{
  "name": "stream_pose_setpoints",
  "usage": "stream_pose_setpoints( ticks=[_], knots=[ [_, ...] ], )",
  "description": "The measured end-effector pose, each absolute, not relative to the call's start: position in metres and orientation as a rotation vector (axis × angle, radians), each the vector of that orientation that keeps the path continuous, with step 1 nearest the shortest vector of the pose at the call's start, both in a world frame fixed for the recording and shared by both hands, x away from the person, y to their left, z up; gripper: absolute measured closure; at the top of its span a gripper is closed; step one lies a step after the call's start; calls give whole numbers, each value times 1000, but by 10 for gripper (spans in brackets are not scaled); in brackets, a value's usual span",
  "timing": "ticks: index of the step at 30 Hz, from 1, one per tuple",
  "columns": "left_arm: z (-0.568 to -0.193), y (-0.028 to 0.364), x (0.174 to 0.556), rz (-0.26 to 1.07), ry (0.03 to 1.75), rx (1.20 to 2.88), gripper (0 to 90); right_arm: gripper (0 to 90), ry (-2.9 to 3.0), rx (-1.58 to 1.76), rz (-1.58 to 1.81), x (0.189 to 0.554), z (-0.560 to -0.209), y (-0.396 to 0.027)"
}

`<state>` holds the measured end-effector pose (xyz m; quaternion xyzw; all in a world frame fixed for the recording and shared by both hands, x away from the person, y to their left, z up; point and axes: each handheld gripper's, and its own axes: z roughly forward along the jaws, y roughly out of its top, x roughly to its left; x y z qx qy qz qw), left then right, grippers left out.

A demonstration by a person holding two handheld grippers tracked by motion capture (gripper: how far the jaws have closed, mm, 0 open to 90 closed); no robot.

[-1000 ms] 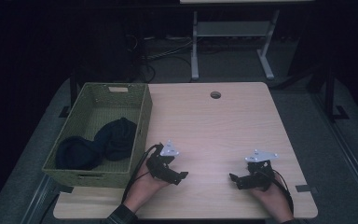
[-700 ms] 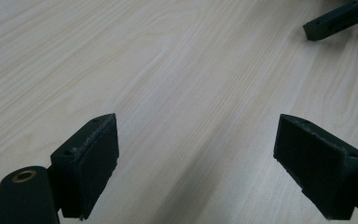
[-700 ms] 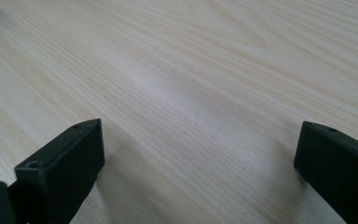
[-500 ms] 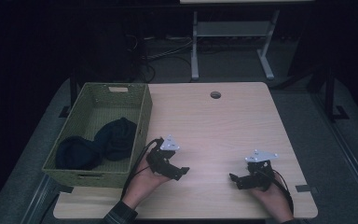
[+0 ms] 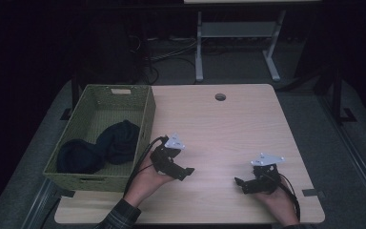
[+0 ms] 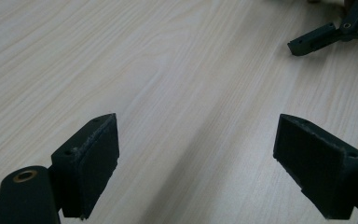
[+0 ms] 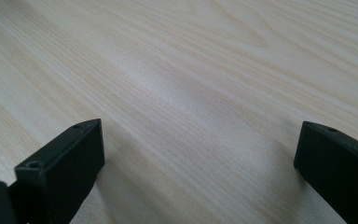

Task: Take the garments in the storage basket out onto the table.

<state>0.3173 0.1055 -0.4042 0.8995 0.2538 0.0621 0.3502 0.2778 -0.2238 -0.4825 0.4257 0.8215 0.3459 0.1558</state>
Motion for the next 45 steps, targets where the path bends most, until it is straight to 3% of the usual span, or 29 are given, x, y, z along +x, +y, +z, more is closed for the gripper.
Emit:
stream_pose_setpoints(
  ticks=[20,45],
  knots=[
    [-385,107,334,101,582,2369,143,13,2354,1216,994,277,-483,-224],
    [-348,136,346,130,606,2306,145,12,2356,1207,996,278,-483,-225]
  ],
)
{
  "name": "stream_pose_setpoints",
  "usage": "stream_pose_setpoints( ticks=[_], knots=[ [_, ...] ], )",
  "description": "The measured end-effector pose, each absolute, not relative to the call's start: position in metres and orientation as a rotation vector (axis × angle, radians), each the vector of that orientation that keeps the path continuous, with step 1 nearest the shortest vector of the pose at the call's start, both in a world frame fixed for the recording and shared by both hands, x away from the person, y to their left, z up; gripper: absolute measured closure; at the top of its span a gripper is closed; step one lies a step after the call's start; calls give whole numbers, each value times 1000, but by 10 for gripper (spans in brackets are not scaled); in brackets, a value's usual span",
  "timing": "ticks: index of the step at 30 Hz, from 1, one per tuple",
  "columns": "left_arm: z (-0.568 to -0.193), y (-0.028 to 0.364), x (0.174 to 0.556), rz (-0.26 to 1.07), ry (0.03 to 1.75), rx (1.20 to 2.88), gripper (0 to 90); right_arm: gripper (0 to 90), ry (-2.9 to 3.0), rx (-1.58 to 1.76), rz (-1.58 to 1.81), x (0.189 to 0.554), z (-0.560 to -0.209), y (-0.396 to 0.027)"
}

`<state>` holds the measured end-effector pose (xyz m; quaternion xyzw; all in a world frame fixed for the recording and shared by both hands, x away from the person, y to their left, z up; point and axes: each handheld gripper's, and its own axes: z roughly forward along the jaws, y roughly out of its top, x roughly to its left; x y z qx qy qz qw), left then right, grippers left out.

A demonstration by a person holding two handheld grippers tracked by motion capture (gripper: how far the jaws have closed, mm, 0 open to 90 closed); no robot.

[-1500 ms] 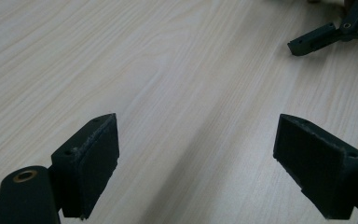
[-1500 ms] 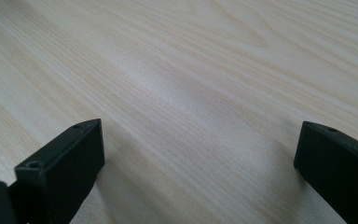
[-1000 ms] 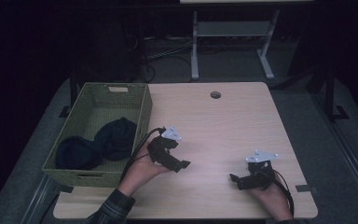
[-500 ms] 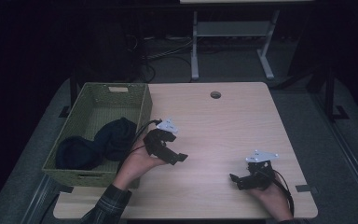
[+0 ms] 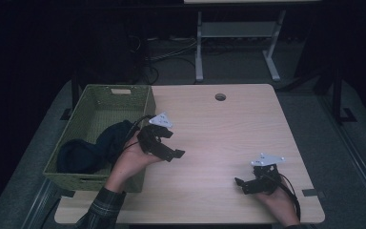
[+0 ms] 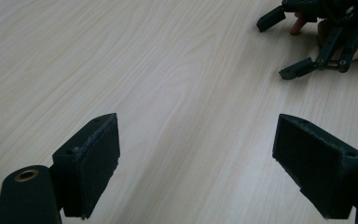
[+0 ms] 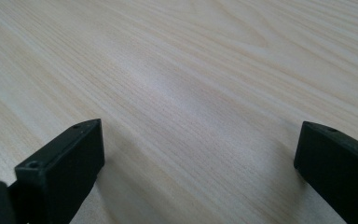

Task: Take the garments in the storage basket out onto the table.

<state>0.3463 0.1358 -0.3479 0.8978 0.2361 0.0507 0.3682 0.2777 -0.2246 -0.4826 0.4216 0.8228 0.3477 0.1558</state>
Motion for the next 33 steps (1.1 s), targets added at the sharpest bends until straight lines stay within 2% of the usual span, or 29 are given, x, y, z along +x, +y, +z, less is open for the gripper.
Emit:
stream_pose_setpoints(
  ticks=[33],
  knots=[
    [-330,187,354,181,691,2305,158,12,2357,1206,994,278,-483,-225]
  ],
)
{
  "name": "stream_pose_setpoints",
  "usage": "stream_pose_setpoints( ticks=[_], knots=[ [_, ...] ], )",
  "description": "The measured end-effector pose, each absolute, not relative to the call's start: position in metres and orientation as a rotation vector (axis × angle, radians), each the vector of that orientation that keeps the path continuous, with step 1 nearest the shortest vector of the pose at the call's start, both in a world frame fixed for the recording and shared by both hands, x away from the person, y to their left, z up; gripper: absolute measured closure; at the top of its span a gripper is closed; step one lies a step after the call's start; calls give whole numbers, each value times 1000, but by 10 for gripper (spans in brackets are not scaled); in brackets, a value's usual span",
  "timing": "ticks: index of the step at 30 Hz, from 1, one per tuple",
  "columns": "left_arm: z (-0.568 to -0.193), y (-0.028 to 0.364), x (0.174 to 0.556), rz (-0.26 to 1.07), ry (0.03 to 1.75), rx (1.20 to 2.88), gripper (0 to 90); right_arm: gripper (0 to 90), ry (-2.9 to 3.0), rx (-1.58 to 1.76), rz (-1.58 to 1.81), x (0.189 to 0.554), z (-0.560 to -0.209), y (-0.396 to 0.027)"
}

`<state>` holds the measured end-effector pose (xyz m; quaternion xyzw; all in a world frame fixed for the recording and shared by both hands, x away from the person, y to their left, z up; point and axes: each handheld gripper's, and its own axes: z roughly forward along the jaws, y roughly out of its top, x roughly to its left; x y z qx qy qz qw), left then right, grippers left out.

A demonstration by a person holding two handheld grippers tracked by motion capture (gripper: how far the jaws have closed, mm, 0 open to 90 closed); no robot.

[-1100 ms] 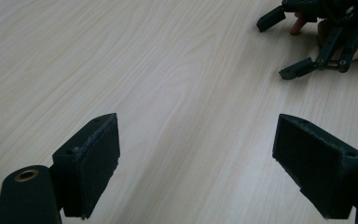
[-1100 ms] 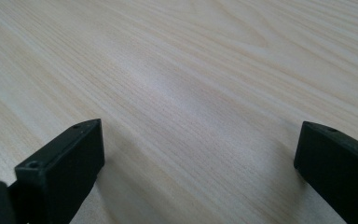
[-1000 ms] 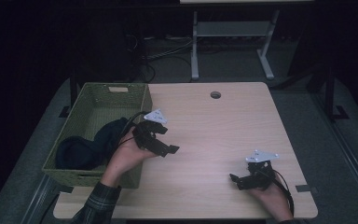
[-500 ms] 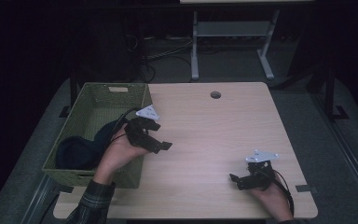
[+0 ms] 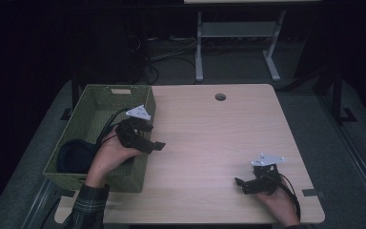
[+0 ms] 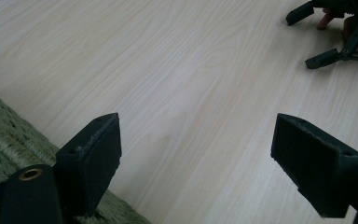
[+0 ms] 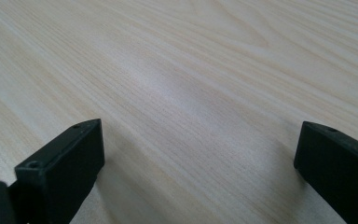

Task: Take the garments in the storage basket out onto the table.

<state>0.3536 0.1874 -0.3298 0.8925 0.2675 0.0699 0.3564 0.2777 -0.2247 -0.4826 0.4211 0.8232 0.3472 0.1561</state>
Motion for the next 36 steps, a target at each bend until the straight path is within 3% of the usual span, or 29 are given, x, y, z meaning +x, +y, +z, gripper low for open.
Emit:
stream_pose_setpoints(
  ticks=[36],
  knots=[
    [-312,268,351,321,884,2219,158,12,2355,1207,996,278,-483,-225]
  ],
)
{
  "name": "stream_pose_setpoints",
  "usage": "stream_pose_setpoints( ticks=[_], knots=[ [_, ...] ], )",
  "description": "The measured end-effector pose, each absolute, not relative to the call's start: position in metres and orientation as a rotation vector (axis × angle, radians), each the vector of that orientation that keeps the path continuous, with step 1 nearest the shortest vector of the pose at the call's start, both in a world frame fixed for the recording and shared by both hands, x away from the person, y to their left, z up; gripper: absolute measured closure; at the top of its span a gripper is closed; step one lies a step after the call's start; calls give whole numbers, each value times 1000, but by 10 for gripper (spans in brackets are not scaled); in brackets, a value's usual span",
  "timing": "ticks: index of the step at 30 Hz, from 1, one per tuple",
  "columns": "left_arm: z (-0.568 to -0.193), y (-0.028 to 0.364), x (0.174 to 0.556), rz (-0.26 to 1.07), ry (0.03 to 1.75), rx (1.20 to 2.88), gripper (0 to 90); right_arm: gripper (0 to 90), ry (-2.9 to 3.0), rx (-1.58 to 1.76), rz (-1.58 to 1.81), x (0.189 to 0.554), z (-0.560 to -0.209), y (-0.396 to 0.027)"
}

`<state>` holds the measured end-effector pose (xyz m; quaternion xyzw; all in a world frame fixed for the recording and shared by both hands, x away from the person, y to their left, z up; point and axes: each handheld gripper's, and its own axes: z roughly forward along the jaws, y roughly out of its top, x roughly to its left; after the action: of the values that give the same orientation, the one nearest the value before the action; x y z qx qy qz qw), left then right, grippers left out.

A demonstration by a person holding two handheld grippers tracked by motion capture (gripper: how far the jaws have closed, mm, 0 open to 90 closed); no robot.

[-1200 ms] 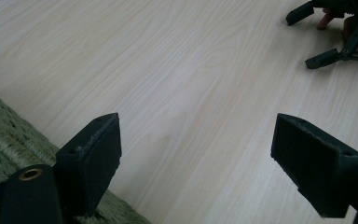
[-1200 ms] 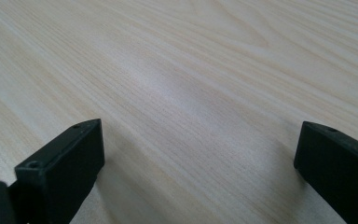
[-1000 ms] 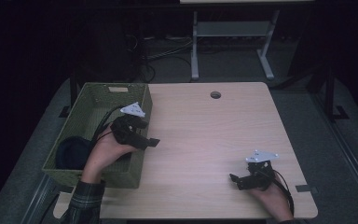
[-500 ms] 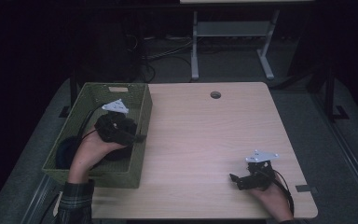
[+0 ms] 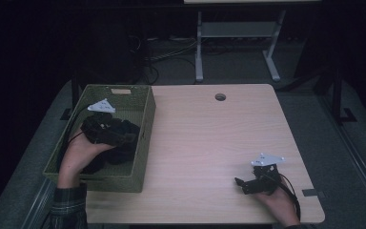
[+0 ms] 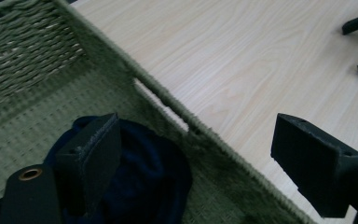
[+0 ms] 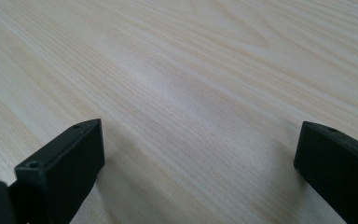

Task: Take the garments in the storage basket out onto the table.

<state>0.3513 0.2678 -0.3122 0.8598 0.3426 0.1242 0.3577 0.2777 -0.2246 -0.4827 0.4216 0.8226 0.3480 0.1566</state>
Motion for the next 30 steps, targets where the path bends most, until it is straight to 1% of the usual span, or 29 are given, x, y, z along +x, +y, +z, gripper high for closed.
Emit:
stream_pose_setpoints(
  ticks=[17,30],
  knots=[
    [-317,297,354,379,991,2205,157,13,2355,1209,992,278,-483,-225],
    [-331,312,360,400,1062,2228,152,13,2356,1206,993,278,-483,-225]
  ],
)
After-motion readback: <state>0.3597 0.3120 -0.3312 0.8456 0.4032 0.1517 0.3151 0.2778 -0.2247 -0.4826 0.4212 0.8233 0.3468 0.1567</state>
